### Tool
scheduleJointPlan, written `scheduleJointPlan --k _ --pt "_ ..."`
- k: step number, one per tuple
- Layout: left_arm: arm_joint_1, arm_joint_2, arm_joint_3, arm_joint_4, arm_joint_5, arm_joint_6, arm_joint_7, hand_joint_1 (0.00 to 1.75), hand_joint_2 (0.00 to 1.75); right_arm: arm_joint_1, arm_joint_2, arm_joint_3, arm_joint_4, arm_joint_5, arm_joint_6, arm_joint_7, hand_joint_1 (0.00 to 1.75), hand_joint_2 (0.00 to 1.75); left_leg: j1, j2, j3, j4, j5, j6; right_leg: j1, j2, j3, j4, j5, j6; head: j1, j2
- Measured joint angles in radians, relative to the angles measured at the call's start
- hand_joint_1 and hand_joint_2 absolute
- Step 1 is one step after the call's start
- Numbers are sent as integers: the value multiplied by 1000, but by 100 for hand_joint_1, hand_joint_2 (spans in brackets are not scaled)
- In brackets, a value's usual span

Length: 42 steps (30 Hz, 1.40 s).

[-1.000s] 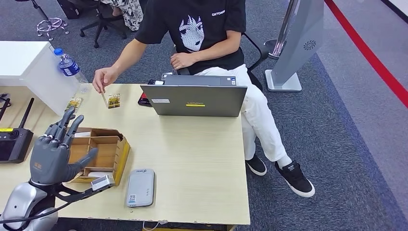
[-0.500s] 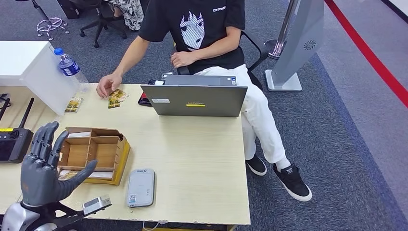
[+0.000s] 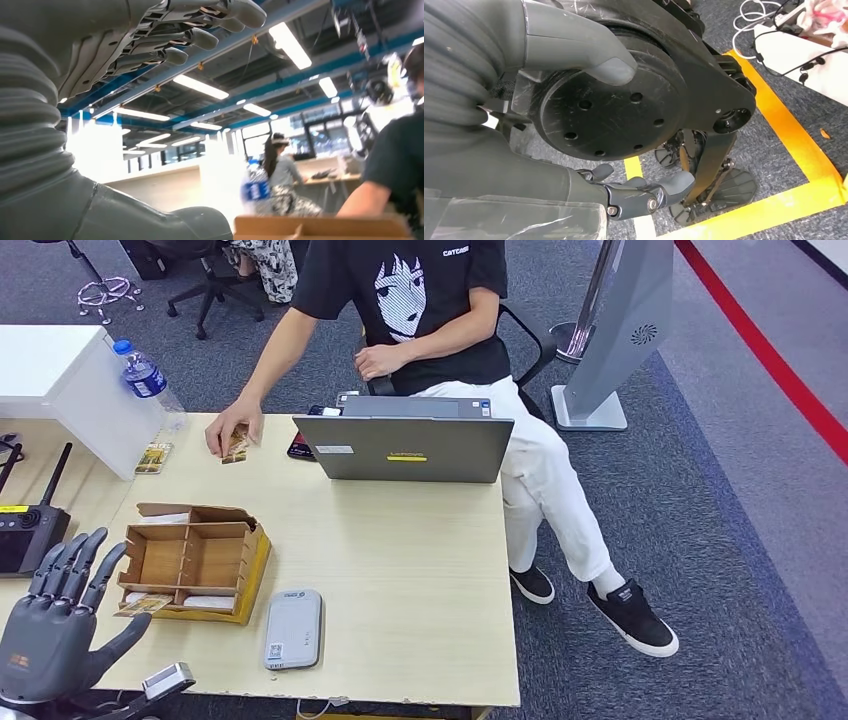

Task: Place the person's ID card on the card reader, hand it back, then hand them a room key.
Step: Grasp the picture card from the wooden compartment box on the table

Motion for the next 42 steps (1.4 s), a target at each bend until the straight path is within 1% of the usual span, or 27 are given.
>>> scheduleJointPlan --k 3,7,18,27,32,42 --pt "3 22 0 37 -4 1 17 0 175 0 0 -1 0 0 2 3 0 175 0 0 0 0 0 0 0 0 0 0 0 0 0 0" --pt "-1 35 0 87 -9 1 32 0 175 0 -1 -1 0 0 4 6 0 175 -1 0 0 0 0 0 0 0 0 0 0 0 0 0" --pt "-61 35 -20 210 2 -49 36 0 175 -1 -4 -1 0 0 10 16 0 175 0 0 0 0 0 0 0 0 0 0 0 0 0 0" --pt "-90 35 -45 255 5 -63 36 0 175 -1 -6 -1 0 0 13 21 0 175 0 0 0 0 0 0 0 0 0 0 0 0 0 0" --pt "-121 29 -70 303 6 -72 35 0 175 -2 -7 -1 0 0 15 23 0 175 0 0 0 0 0 0 0 0 0 0 0 0 0 0" --pt "-190 -8 -125 406 7 -55 10 0 175 -4 -10 -1 0 0 15 25 0 175 0 0 0 0 0 0 0 0 0 0 0 0 0 0"
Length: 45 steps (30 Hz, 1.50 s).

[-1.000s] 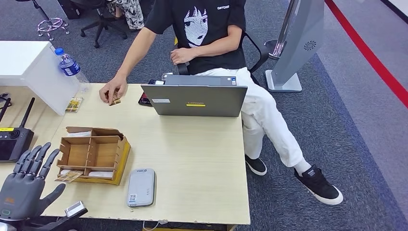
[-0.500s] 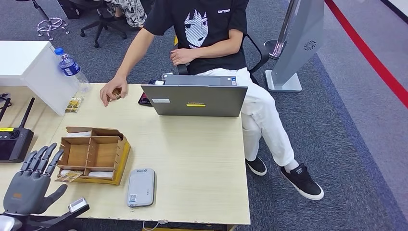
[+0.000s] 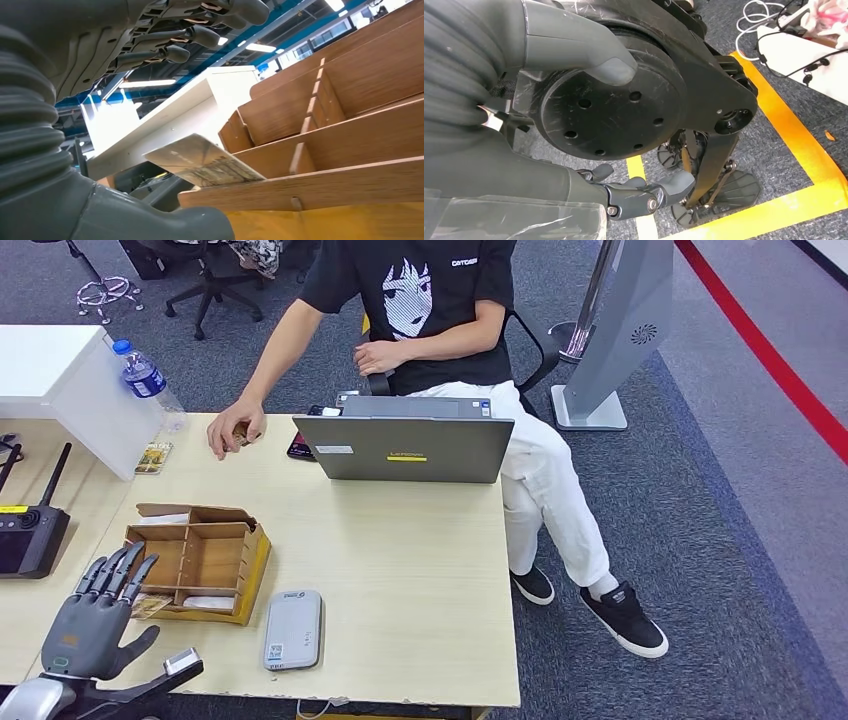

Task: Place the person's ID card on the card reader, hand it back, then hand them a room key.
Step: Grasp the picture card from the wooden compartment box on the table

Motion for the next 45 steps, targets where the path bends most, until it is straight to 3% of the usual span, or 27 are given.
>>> scheduleJointPlan --k 6,10,32,41,45 --pt "-14 -1 -16 15 0 5 0 3 175 -1 -2 0 0 0 0 3 0 175 0 0 0 0 0 0 0 0 0 0 0 0 0 0" --pt "-16 -1 -20 21 3 13 0 175 175 -1 -4 0 0 0 -1 3 0 175 0 0 0 0 0 0 0 0 0 0 0 0 0 0" --pt "-27 -1 -20 27 31 15 -10 175 175 -2 -5 0 0 0 -1 7 0 175 0 0 0 0 0 0 0 0 0 0 0 0 0 0" --pt "-43 -27 -12 6 51 64 -67 175 175 -3 -6 0 0 0 -7 7 0 175 0 0 0 0 0 0 0 0 0 0 0 0 0 0" --pt "-54 -58 16 -38 45 72 -133 175 175 -3 -6 0 0 0 -13 5 0 175 0 0 0 0 0 0 0 0 0 0 0 0 0 0"
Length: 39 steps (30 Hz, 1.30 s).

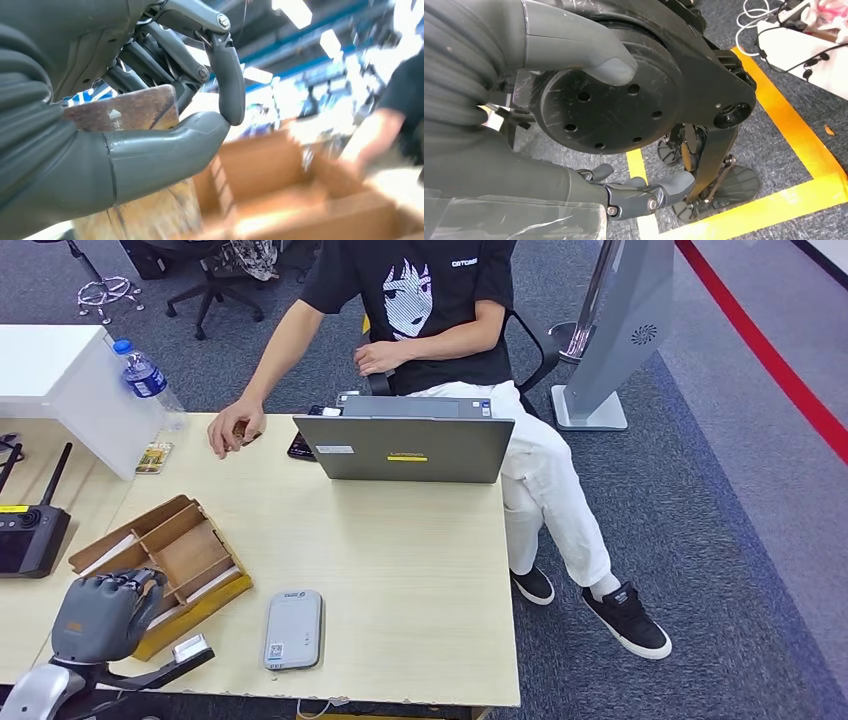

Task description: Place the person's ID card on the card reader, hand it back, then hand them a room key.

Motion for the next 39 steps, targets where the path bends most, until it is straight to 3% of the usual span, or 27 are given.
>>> scheduleJointPlan --k 6,18,23,29,30,34,39 --pt "-103 -45 27 -86 -29 2 5 175 175 -7 0 5 0 0 -4 -3 0 175 0 -1 0 0 1 0 0 -1 0 0 1 -1 0 0" --pt "-377 -36 4 -57 -31 -121 87 175 175 -17 0 39 0 1 2 0 0 175 0 0 0 0 2 -1 0 0 0 0 2 -2 0 0" --pt "-451 -29 -12 4 -17 -153 97 175 175 -19 0 55 0 1 5 2 0 175 0 1 0 0 2 -1 0 0 -1 0 2 -2 0 0" --pt "-485 -29 -34 47 -17 -155 97 175 175 -19 0 59 0 1 7 3 0 175 0 1 0 0 2 -1 0 0 -1 0 2 -2 0 0" --pt "-487 -28 -36 50 -17 -155 97 168 175 -19 0 59 0 1 7 3 0 175 0 1 0 0 2 -1 0 0 -1 0 2 -2 0 0" --pt "-489 -25 -46 60 0 -152 97 0 175 -19 0 62 0 1 7 3 0 175 0 1 0 0 2 -1 0 1 -1 0 2 -2 0 0" --pt "-453 -17 -42 62 81 -82 74 0 175 -19 0 72 0 1 5 0 0 175 0 1 0 0 2 -1 0 1 -1 0 2 -2 0 0"
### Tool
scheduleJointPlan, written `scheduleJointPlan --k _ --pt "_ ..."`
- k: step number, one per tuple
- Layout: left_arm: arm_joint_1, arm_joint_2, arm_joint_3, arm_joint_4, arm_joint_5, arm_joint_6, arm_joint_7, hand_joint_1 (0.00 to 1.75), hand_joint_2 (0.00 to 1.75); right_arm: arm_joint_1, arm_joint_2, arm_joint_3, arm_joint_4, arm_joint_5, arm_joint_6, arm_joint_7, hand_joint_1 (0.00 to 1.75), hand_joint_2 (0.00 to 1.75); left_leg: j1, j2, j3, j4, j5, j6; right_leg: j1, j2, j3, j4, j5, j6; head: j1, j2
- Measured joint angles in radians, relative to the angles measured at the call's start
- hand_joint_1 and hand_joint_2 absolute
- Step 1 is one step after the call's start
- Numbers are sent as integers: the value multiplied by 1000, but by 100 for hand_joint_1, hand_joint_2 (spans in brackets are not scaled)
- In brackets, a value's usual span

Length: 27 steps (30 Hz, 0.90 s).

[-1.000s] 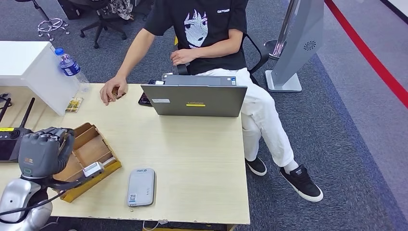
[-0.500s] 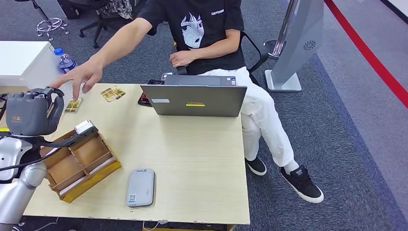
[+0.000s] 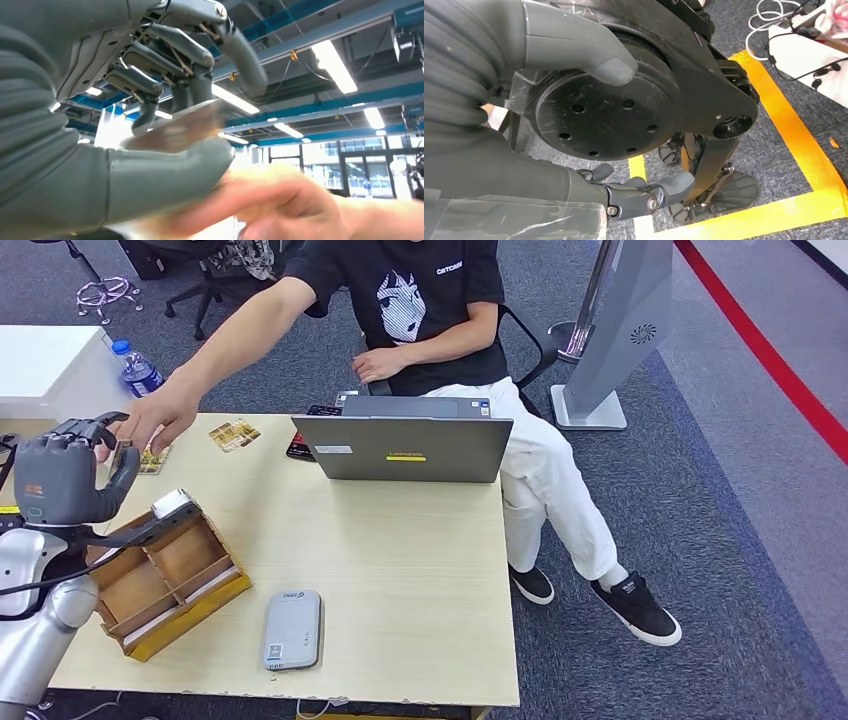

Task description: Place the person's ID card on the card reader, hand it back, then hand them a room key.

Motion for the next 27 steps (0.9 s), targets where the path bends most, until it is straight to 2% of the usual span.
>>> scheduleJointPlan --k 2,4,6,9,12,14,16,17,20,24,25,26,27 --pt "37 -5 18 -10 25 44 -39 0 175 0 0 2 0 0 -3 -5 0 175 0 0 0 0 0 0 0 1 0 0 0 0 0 0" --pt "90 -36 75 -40 61 75 -134 0 175 2 1 2 0 -1 -9 -11 0 175 0 1 0 0 0 0 0 1 -1 0 0 0 0 0" --pt "155 -102 173 -90 117 86 -277 0 175 3 3 2 0 -1 -17 -18 0 175 -1 1 0 0 -1 1 -1 2 -1 0 0 0 0 0" --pt "248 -231 345 -176 246 89 -479 0 175 6 8 2 0 -1 -35 -31 0 175 -1 3 -1 0 -2 1 -1 3 -1 -1 0 0 0 0" --pt "313 -328 477 -243 320 91 -541 0 175 11 13 1 0 -1 -45 -38 0 175 -1 2 -1 0 -2 2 -1 2 -1 -1 -1 1 0 0" --pt "345 -377 545 -279 423 91 -545 0 175 12 15 0 0 -1 -58 -44 0 175 -1 1 -2 0 -2 2 -1 1 -1 -1 -1 1 1 0" --pt "382 -425 617 -314 652 67 -518 0 175 12 17 -5 0 -1 -79 -53 0 175 -1 2 -1 0 -3 2 -1 2 0 -1 -1 1 1 0" --pt "403 -446 661 -327 809 22 -479 0 175 13 18 -11 0 -1 -89 -57 0 175 -1 4 -1 -1 -3 2 -1 3 0 -1 -1 1 1 0" --pt "458 -502 819 -341 1223 -196 -353 0 175 17 19 -33 0 -1 -103 -60 0 175 0 4 -1 -1 -3 1 0 3 -2 -1 -1 1 -2 0" --pt "465 -563 1022 -319 1312 -362 -237 0 175 14 19 -57 0 -1 -102 -57 0 175 0 1 -3 -1 -3 1 0 0 -1 -1 -1 1 -1 0" --pt "458 -573 1080 -292 1320 -386 -197 15 175 14 19 -64 0 -1 -99 -55 23 175 0 2 -2 -1 -3 1 0 1 -1 -1 -1 1 0 0" --pt "447 -579 1144 -252 1324 -404 -163 58 175 13 19 -73 0 -1 -94 -54 66 175 0 2 -2 -1 -3 1 0 1 -1 -1 -1 1 -1 0" --pt "442 -582 1176 -230 1326 -413 -147 78 175 13 19 -77 0 -1 -92 -53 88 175 0 2 -2 -1 -3 1 0 2 -1 -1 -1 1 -1 0"
